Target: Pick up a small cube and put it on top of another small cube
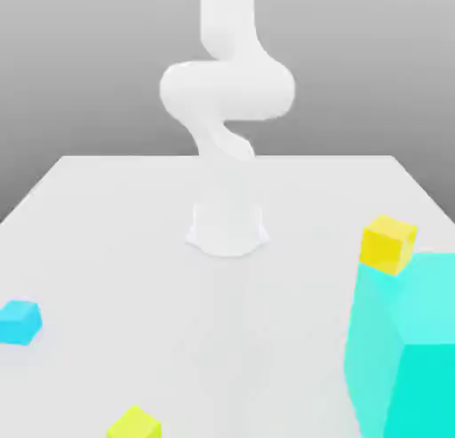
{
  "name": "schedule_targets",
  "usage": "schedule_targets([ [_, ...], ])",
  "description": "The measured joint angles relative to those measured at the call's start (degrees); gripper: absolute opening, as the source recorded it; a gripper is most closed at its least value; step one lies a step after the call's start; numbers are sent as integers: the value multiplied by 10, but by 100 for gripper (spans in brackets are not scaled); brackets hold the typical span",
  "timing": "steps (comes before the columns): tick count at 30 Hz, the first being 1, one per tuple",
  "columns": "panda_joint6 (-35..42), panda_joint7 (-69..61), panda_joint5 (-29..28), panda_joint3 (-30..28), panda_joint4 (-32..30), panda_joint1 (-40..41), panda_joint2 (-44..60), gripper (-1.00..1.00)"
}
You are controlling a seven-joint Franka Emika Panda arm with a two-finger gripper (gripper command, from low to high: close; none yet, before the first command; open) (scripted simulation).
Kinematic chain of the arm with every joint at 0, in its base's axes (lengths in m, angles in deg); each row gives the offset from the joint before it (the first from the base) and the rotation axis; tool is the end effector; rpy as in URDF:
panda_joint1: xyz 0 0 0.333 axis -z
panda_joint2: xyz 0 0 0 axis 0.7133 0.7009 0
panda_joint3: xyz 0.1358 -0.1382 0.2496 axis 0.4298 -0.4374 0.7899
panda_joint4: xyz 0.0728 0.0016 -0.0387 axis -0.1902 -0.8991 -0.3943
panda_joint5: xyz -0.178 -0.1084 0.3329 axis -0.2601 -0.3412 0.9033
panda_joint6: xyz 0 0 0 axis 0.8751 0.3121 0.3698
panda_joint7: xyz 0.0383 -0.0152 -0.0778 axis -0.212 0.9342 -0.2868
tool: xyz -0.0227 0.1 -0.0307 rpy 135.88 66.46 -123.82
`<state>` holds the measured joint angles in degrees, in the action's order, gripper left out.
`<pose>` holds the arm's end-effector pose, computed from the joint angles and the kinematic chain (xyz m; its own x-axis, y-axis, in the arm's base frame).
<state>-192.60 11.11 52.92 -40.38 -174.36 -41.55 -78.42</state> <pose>0.3799 -0.0297 0.6713 0.4156 -0.8027 0.4278 -0.6231 -0.5939 -0.5090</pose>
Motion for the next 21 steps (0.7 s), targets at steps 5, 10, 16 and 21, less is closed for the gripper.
schedule_targets([
  [5,-48,99,-14,-13,-26,78,107,0],
  [10,-94,193,-26,-38,-51,142,211,0],
  [16,-149,293,-21,-83,-81,207,335,0],
  [21,-196,352,17,-114,-106,276,441,0],
])
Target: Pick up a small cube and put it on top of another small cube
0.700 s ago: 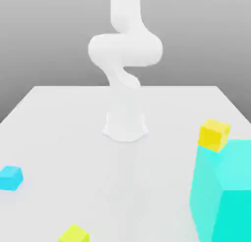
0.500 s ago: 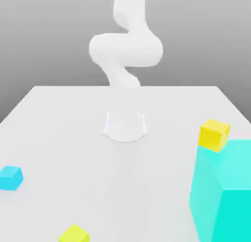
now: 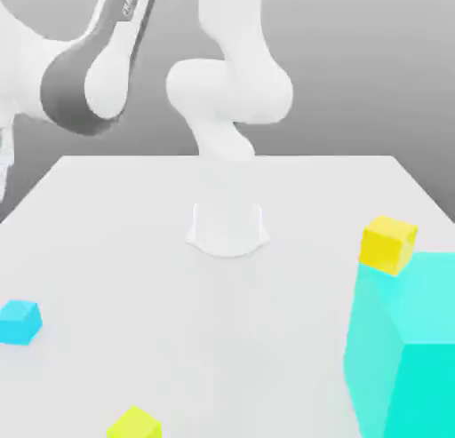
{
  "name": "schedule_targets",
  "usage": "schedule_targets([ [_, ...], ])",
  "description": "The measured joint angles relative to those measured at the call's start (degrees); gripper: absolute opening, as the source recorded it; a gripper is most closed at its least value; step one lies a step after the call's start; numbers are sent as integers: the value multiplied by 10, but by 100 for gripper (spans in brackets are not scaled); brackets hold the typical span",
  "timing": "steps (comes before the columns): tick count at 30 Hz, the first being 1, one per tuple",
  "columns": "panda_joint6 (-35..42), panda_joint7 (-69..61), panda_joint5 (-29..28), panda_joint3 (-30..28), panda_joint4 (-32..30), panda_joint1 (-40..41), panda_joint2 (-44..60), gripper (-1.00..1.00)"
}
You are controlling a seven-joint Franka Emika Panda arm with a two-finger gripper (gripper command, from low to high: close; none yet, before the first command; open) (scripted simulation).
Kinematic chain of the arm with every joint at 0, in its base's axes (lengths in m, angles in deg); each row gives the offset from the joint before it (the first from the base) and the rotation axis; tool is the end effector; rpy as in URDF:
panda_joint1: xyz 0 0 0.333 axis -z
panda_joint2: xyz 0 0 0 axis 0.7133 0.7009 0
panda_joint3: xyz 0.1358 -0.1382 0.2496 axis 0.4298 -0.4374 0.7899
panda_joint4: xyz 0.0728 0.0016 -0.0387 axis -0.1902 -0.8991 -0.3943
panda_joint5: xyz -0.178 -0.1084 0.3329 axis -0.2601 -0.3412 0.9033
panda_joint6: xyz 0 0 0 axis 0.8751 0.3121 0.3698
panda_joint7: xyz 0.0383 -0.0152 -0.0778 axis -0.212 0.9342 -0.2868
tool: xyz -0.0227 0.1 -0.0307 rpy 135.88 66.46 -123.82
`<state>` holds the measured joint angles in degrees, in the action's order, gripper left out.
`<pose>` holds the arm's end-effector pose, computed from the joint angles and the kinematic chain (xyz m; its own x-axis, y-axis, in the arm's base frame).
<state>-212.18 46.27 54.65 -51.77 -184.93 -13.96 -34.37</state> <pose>0.3480 -0.3295 0.2706 -0.6427 -0.7661 0.0111 -0.7617 0.6374 -0.1163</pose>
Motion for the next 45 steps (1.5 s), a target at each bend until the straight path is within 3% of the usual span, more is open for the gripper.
schedule_targets([
  [4,-39,20,57,-6,-15,34,85,0],
  [8,-100,-6,103,26,-2,65,169,0],
  [9,-115,-12,111,36,2,73,188,-100],
  [16,-119,-12,112,38,2,76,192,-100],
  [22,-30,40,54,12,-15,41,82,-100],
  [29,139,162,38,116,26,-149,-63,-100],
  [34,243,230,46,192,50,-229,-146,-100],
  [39,322,282,62,273,61,-304,-212,-100],
  [42,310,316,67,327,47,-342,-209,-100],
  [43,291,321,67,335,35,-346,-201,100],
  [45,291,321,67,335,35,-346,-201,100],
])
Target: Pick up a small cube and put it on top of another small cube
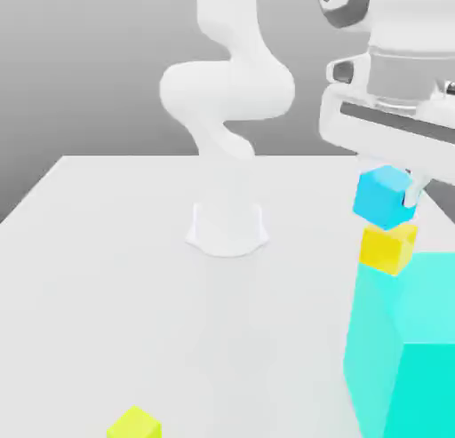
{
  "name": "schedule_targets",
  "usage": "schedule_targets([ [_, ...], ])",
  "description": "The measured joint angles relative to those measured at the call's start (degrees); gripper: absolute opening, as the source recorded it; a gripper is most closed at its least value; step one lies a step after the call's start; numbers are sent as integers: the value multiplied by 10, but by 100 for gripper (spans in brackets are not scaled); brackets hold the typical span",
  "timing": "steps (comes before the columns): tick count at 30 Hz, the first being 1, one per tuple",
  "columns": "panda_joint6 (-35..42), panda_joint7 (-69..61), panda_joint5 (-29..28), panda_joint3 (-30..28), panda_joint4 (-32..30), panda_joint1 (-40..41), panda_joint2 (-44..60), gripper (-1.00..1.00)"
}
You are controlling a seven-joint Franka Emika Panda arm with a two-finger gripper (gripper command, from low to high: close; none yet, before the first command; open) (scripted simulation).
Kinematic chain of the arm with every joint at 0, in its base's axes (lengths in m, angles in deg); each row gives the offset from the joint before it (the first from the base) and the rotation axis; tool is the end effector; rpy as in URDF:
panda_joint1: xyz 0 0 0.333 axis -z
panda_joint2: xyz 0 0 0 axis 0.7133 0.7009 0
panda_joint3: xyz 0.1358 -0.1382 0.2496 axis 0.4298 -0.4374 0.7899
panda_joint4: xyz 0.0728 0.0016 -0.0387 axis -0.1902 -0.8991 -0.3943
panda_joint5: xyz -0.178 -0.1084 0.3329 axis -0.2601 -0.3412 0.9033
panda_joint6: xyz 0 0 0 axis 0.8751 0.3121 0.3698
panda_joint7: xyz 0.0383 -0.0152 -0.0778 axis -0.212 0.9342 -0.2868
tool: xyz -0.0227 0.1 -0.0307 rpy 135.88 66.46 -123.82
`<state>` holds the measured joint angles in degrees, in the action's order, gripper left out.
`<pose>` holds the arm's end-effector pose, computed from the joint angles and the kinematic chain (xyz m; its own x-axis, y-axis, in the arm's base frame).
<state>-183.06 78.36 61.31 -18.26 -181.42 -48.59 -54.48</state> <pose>0.4024 0.1929 0.4020 -0.1438 -0.9896 -0.0054 -0.9896 0.1438 -0.0017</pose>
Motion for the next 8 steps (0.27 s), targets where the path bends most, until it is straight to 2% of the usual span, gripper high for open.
schedule_targets([
  [4,-9,3,-1,4,-6,-2,4,100],
  [8,57,1,1,-3,33,-6,-23,100],
])
